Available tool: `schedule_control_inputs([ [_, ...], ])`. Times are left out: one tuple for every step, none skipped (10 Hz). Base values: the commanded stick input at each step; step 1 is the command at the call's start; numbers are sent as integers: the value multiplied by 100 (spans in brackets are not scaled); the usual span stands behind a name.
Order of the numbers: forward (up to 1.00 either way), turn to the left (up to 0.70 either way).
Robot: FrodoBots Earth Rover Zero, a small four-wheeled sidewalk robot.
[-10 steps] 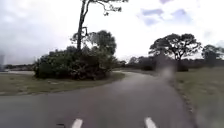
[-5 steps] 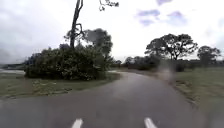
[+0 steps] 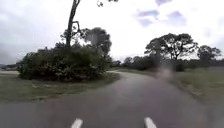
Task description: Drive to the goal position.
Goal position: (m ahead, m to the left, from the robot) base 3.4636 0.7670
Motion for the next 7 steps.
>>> schedule_control_inputs([
  [85, 0],
  [85, 0],
  [85, 0],
  [85, 0],
  [85, 0],
  [85, 0],
  [85, 0],
])
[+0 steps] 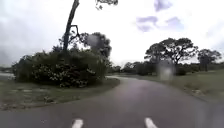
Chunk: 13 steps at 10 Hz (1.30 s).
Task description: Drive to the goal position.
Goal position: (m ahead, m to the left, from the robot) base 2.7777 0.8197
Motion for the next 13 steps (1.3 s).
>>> schedule_control_inputs([
  [85, 0],
  [85, 0],
  [85, 0],
  [85, 0],
  [85, 0],
  [85, -19],
  [85, -26],
  [85, -9],
  [85, 0],
  [85, 0],
  [85, 0],
  [85, 0],
  [85, 0],
])
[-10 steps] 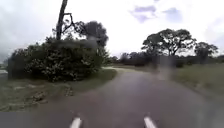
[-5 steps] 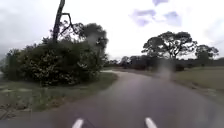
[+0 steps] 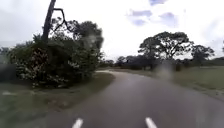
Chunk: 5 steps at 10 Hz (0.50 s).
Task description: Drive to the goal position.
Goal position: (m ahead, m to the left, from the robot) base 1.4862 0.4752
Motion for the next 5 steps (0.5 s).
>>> schedule_control_inputs([
  [85, 0],
  [85, 0],
  [85, 0],
  [85, 0],
  [85, 0],
])
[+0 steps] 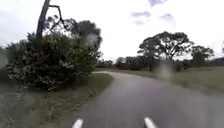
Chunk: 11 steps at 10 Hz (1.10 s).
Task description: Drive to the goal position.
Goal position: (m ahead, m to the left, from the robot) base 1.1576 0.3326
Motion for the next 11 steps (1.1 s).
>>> schedule_control_inputs([
  [85, 0],
  [85, 0],
  [85, 0],
  [85, 0],
  [85, 0],
  [85, 0],
  [85, 0],
  [85, 0],
  [85, 0],
  [73, 0],
  [43, 0],
])
